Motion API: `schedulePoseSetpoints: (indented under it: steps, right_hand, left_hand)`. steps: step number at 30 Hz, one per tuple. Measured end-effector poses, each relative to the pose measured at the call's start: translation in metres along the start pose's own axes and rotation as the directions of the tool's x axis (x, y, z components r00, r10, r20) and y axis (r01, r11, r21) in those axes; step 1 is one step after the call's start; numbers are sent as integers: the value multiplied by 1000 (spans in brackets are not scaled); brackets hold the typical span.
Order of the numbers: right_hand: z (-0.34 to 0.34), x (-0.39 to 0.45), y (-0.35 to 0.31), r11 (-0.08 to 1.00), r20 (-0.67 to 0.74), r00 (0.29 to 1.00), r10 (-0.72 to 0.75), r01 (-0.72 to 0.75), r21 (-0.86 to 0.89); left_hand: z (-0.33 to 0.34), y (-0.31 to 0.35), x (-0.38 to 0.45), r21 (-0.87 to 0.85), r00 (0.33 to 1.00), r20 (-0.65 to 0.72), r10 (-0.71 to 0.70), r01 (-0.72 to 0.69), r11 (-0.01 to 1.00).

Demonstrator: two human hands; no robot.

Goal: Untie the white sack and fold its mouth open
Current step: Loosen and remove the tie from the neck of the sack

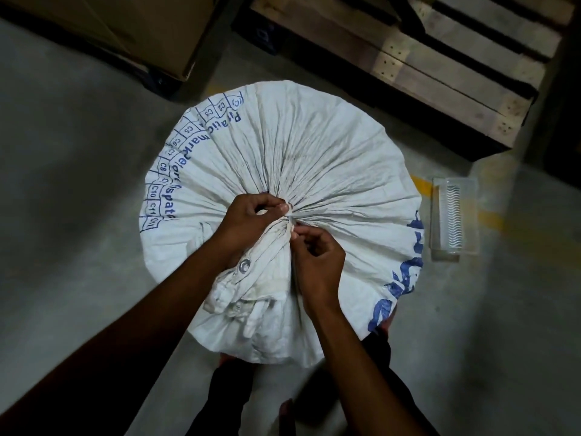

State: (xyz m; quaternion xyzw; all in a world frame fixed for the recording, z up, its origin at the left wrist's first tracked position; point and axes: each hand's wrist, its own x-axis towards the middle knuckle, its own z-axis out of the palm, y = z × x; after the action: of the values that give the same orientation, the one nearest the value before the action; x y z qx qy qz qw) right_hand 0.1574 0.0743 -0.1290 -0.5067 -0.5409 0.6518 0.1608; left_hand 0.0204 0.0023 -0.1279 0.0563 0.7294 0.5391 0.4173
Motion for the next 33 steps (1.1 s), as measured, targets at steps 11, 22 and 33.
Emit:
schedulePoseSetpoints:
  steps: [11, 22, 33]
  right_hand:
    - [7, 15, -9, 999, 49, 999, 1, -4, 47]
    - [4, 28, -15, 941, 290, 929, 230, -289, 179]
    - [-8, 33, -9, 796, 446, 849, 282, -467, 385]
  left_hand:
    - [1, 1, 1, -126, 998, -55, -38, 31, 992]
    - [3, -4, 1, -142, 997, -54, -63, 54, 988]
    - [19, -8, -2, -152, 994, -109, -4, -13, 988]
